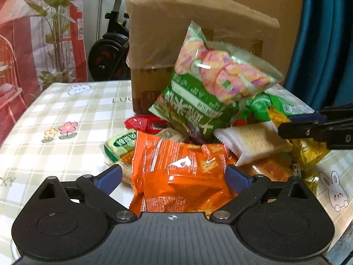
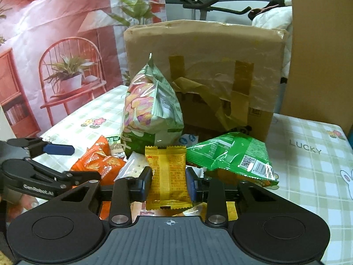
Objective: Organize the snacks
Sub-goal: 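Grasp the orange chip bag with the left tool while the right tool grasps the yellow packet, then carry both snacks over the box and open both tools to drop them in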
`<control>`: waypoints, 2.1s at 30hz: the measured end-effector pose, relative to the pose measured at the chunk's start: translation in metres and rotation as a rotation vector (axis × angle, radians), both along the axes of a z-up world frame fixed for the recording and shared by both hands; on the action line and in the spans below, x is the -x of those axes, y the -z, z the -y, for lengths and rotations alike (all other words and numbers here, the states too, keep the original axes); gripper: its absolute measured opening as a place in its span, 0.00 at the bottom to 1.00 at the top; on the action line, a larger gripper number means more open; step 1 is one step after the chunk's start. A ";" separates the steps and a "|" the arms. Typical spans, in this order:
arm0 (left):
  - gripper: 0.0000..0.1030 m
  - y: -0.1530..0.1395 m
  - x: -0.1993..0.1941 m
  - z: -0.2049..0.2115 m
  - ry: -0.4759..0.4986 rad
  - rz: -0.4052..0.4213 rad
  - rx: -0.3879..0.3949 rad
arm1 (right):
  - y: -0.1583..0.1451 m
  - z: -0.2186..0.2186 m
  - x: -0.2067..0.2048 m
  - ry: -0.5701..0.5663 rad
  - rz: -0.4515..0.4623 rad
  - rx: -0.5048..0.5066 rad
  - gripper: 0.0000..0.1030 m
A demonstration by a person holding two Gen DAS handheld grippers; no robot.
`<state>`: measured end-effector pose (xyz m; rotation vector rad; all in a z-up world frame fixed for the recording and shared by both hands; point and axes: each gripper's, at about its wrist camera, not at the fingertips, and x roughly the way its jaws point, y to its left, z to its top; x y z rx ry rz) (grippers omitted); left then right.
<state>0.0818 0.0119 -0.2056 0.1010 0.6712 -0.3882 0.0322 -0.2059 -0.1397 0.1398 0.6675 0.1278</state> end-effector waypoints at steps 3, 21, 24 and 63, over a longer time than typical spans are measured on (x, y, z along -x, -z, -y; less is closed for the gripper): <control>1.00 0.008 -0.005 0.002 0.010 -0.017 0.007 | 0.002 -0.002 0.002 -0.003 0.000 -0.013 0.30; 0.68 -0.019 0.013 -0.016 0.027 0.007 0.075 | 0.003 0.002 0.009 0.015 0.021 -0.040 0.30; 0.68 -0.038 0.020 -0.028 0.013 0.045 0.130 | 0.000 0.002 0.012 0.024 0.034 -0.035 0.30; 0.87 -0.183 -0.221 0.124 -0.015 0.248 -0.034 | -0.094 0.125 -0.182 0.254 0.209 -0.041 0.57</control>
